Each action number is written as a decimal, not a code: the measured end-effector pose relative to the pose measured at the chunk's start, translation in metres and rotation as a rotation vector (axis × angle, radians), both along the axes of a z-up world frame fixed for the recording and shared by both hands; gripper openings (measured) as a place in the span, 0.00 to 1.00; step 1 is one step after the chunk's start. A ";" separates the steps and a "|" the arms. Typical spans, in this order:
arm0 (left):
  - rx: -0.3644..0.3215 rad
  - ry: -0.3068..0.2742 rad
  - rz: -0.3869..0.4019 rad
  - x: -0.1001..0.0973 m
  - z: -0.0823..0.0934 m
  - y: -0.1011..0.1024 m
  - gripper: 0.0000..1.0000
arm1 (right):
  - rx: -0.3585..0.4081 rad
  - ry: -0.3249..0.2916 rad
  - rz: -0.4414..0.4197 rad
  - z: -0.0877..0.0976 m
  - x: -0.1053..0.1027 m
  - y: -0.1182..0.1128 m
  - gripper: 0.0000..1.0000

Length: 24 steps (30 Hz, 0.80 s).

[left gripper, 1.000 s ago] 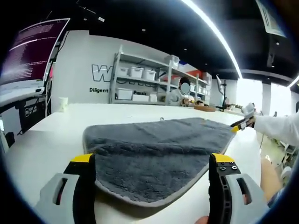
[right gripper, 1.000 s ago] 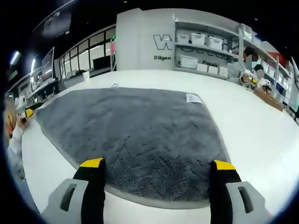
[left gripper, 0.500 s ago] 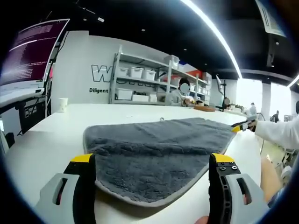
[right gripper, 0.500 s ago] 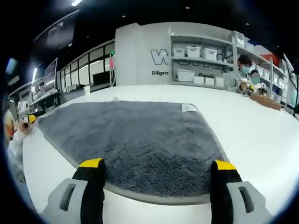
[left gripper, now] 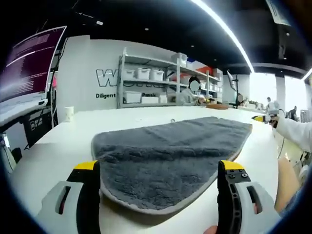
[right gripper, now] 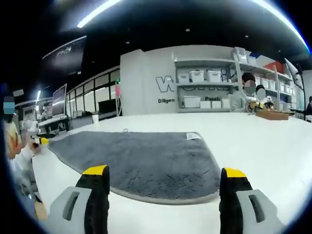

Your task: Open the folded towel by lifting each exposed corner and separating the folded layers until the towel lies flat within the target outline without major curled edges

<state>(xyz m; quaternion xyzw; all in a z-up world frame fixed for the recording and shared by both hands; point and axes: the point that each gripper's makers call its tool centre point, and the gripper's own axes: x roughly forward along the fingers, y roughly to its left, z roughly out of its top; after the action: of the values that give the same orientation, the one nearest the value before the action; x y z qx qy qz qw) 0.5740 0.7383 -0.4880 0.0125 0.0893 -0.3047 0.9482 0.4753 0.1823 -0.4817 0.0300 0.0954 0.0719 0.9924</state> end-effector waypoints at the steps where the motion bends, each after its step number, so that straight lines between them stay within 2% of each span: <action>1: 0.011 -0.005 -0.003 0.000 0.000 -0.001 0.98 | -0.006 -0.004 0.006 0.000 -0.006 0.002 0.94; 6: 0.029 0.007 -0.032 -0.003 -0.003 -0.008 0.91 | -0.001 -0.032 0.014 0.005 -0.012 0.003 0.92; 7: 0.107 0.028 -0.063 -0.006 -0.012 -0.017 0.90 | 0.001 -0.058 0.027 0.007 -0.018 0.008 0.92; 8: 0.113 0.033 -0.070 -0.006 -0.013 -0.019 0.89 | -0.003 -0.059 0.029 0.007 -0.019 0.009 0.92; 10: 0.125 0.082 -0.088 -0.008 -0.021 -0.022 0.83 | -0.013 -0.064 0.040 0.008 -0.021 0.011 0.92; 15: 0.075 0.120 -0.084 -0.005 -0.023 -0.019 0.76 | -0.009 -0.074 0.056 0.012 -0.021 0.015 0.92; 19: 0.056 0.183 -0.025 0.002 -0.031 -0.008 0.73 | -0.013 -0.084 0.065 0.018 -0.020 0.018 0.91; 21: 0.079 0.199 0.002 0.002 -0.036 -0.004 0.70 | -0.018 -0.090 0.068 0.022 -0.021 0.020 0.91; 24: 0.163 0.180 0.037 0.003 -0.040 0.002 0.63 | -0.023 -0.096 0.071 0.025 -0.023 0.021 0.91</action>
<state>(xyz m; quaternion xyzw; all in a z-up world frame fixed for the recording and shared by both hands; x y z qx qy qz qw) 0.5766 0.7408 -0.5283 0.0606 0.1987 -0.2786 0.9377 0.4518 0.2031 -0.4563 0.0117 0.0497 0.1075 0.9929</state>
